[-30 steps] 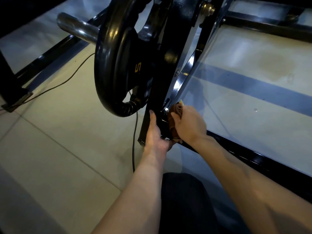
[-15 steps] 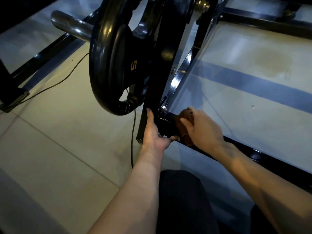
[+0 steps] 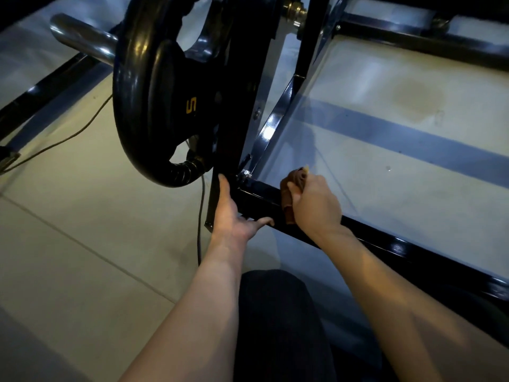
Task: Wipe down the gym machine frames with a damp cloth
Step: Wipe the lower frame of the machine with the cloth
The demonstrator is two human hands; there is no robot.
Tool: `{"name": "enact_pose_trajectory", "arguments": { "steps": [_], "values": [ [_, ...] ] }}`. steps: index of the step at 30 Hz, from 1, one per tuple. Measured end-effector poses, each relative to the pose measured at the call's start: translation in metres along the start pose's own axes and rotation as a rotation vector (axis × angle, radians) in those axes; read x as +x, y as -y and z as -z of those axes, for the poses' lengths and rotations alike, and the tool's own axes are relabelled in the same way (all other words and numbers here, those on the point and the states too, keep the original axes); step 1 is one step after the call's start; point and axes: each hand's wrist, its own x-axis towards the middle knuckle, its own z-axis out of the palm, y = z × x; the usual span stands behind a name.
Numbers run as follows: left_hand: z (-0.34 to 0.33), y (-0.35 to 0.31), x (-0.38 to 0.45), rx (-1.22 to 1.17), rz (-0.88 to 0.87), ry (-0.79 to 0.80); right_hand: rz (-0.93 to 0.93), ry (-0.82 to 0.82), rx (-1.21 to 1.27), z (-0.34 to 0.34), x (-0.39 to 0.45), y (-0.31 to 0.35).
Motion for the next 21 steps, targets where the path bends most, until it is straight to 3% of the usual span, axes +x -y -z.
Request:
{"name": "enact_pose_trajectory", "arguments": {
  "steps": [4,9,14,18,21],
  "values": [
    [0.001,0.000,-0.001,0.014,0.002,0.011,0.109,0.037,-0.086,0.008,-0.019,-0.009],
    [-0.001,-0.001,-0.002,0.006,-0.002,0.004,-0.048,-0.060,-0.093,0.013,-0.009,-0.031],
    [0.000,-0.001,-0.002,0.010,-0.001,-0.005,0.092,0.037,-0.124,0.011,-0.024,-0.015],
    [0.002,-0.003,-0.001,0.013,0.011,0.008,-0.021,-0.035,-0.146,0.030,-0.024,-0.060],
    [0.001,-0.002,-0.001,0.012,0.009,0.002,-0.069,-0.044,-0.067,0.022,-0.013,-0.041]
  ]
}}
